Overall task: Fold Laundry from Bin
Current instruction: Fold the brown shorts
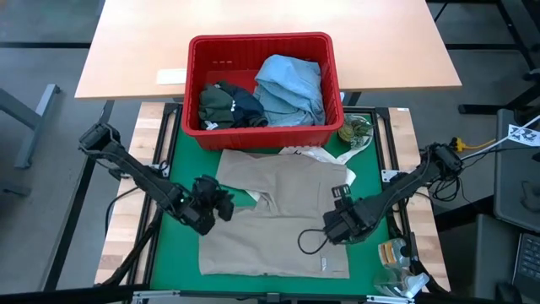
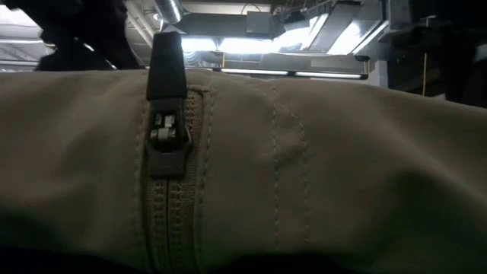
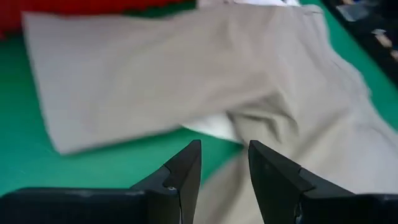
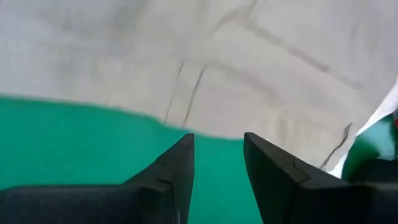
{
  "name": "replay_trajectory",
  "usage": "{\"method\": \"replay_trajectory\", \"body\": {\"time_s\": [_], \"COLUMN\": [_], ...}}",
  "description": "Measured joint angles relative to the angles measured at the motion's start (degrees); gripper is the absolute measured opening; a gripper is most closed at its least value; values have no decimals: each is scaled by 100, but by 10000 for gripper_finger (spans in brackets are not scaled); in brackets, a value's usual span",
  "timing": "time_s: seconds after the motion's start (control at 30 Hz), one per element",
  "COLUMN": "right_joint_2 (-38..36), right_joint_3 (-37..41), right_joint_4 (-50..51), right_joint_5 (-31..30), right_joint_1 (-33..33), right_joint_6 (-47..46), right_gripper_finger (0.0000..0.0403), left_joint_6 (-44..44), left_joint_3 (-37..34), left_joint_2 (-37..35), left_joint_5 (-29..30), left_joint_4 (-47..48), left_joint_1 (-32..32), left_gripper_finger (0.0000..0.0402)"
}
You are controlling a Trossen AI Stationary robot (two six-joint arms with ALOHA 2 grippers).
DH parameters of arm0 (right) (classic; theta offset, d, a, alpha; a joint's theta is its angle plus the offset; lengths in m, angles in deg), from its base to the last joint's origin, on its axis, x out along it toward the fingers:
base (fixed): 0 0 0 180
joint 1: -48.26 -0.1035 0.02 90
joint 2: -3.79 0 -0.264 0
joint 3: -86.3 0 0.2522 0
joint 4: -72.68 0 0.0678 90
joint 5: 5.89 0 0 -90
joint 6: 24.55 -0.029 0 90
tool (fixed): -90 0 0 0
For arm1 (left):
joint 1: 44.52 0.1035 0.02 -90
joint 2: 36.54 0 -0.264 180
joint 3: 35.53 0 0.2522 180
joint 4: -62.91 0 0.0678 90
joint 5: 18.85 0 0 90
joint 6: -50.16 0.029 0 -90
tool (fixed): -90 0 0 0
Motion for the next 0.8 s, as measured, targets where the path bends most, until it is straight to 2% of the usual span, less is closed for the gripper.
{"method": "replay_trajectory", "body": {"time_s": [0.27,0.4,0.5,0.67,0.8], "right_joint_2": [-5,-5,6,6,6], "right_joint_3": [0,89,343,684,756], "right_joint_4": [-504,-837,-1193,-1342,-1392], "right_joint_5": [174,163,456,1216,1502], "right_joint_1": [670,910,1016,936,632], "right_joint_6": [300,346,359,103,-248], "right_gripper_finger": [140,140,140,140,140], "left_joint_6": [298,541,752,1445,1882], "left_joint_3": [-7,-7,-7,-7,-7], "left_joint_2": [33,33,33,33,33], "left_joint_5": [-582,-695,-817,-1644,-2256], "left_joint_4": [454,462,401,-265,-1157], "left_joint_1": [856,1045,1062,915,598], "left_gripper_finger": [128,128,128,128,128]}}
